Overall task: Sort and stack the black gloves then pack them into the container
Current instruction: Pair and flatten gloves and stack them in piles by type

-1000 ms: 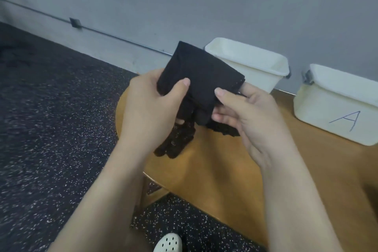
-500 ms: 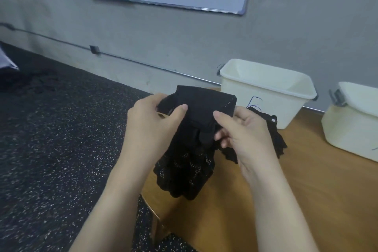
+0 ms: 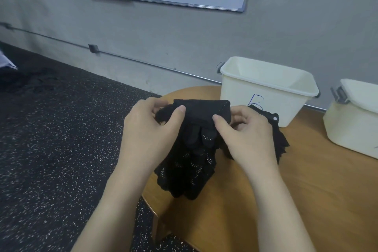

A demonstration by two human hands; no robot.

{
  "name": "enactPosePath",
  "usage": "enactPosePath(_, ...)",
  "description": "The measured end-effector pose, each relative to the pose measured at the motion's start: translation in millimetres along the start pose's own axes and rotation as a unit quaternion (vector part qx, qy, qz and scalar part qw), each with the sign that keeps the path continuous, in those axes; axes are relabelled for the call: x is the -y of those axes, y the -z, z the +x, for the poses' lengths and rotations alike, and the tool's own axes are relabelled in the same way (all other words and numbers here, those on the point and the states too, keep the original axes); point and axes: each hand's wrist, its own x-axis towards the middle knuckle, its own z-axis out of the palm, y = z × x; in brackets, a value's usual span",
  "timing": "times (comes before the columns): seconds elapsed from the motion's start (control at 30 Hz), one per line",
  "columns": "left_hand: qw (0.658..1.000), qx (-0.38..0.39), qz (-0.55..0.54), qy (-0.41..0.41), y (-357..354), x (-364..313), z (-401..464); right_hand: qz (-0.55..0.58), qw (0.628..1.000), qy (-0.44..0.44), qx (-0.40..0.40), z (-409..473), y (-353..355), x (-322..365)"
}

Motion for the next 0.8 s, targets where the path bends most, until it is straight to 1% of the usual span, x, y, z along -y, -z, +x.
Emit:
enactPosePath(0.07,0.999,-0.001,0.019,-0.047,-1,1,3,-0.068,0.997,0.013,-0.036,1,4,1)
enactPosePath(0.13,0.992,0.022,0.043,-0.12,-2,0,4,-0.118,0.989,0.048,-0.075,2,8,2)
enactPosePath(0.2,0.982,0.049,0.074,-0.166,-5,1,1,-0.122,0.983,0.096,-0.098,1,10,4)
enactPosePath(0.23,0.978,0.058,0.084,-0.182,-7,2,-1,-0.118,0.981,0.125,-0.095,0,9,5)
enactPosePath(0.27,0.974,0.067,0.09,-0.195,-8,2,-2,-0.116,0.978,0.153,-0.077,-1,8,7)
enactPosePath(0.33,0.971,0.085,0.078,-0.209,-11,4,-5,-0.115,0.974,0.193,0.001,-4,2,7)
enactPosePath(0.4,0.971,0.1,0.06,-0.208,-12,8,-6,-0.107,0.971,0.184,0.106,-8,-6,7)
enactPosePath(0.47,0.971,0.112,0.054,-0.203,-15,13,-8,-0.098,0.969,0.145,0.175,-12,-10,2)
enactPosePath(0.53,0.971,0.119,0.051,-0.199,-19,18,-12,-0.096,0.968,0.127,0.193,-15,-11,-3)
enactPosePath(0.67,0.977,0.112,-0.017,-0.179,-25,30,-18,-0.096,0.968,0.109,0.206,-20,-14,-10)
enactPosePath(0.8,0.978,0.111,-0.043,-0.173,-29,35,-19,-0.099,0.967,0.099,0.214,-22,-15,-14)
